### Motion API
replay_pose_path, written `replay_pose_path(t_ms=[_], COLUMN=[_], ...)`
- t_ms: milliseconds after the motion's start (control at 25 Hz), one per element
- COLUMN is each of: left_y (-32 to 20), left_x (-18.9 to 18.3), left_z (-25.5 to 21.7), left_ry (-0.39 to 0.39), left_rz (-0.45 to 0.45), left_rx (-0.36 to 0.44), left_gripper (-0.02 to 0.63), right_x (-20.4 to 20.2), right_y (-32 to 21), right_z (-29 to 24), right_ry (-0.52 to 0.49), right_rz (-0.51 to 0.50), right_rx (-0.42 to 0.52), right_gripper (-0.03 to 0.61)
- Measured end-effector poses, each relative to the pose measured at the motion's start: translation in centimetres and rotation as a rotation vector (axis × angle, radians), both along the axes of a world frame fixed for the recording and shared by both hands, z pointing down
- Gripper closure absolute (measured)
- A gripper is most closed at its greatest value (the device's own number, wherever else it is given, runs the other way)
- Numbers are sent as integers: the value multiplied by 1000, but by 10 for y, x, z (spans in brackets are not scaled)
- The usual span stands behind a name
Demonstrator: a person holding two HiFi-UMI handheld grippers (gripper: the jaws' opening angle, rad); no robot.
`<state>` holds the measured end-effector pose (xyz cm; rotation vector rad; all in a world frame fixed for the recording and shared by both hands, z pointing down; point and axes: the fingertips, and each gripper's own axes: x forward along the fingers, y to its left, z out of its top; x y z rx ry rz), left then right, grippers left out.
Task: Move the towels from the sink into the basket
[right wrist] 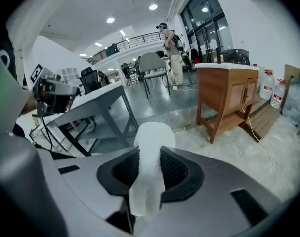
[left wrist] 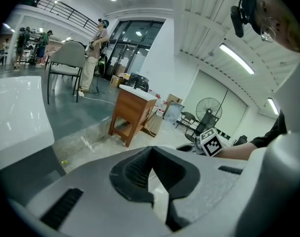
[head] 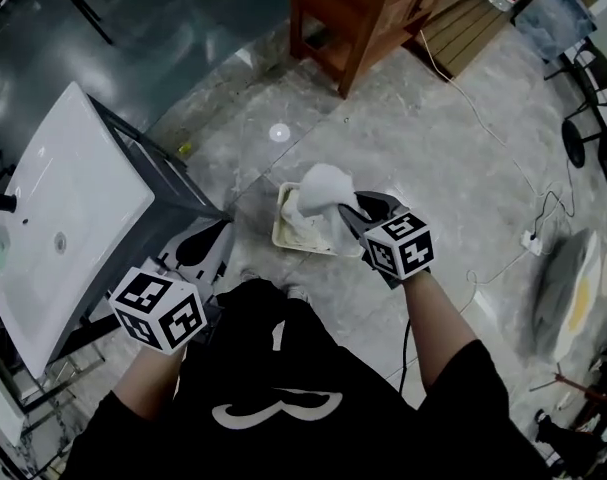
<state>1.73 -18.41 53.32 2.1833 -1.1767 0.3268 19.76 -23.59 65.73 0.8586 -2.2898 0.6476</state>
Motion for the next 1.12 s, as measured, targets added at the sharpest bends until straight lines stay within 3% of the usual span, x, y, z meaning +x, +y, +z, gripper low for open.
replay_pose_path(t_ms=[280, 400, 520, 720, 920, 1120], left_y=[-10, -14, -14, -13, -15, -20], left_x=[-17, -29, -36, -37, -34, -23], left_z=[53, 78, 95, 104, 105, 91], left_ry=[8, 0, 7, 17, 22, 31], left_rz=[-14, -46, -65, -62, -50, -34], left_rx=[-61, -105, -141, -163, -164, -150], left_gripper=[607, 607, 607, 607, 607, 607], right_x=[-8, -4, 0, 5, 0, -10], right_y=[8, 9, 5, 11, 23, 22], right_z=[109, 142, 151, 154, 153, 112], right_ry=[147, 183, 149, 163, 117, -42], right_rz=[-37, -6, 56, 49, 34, 46], right_rx=[-127, -187, -228, -244, -278, -266], right_gripper=[477, 419, 325, 265, 264, 267])
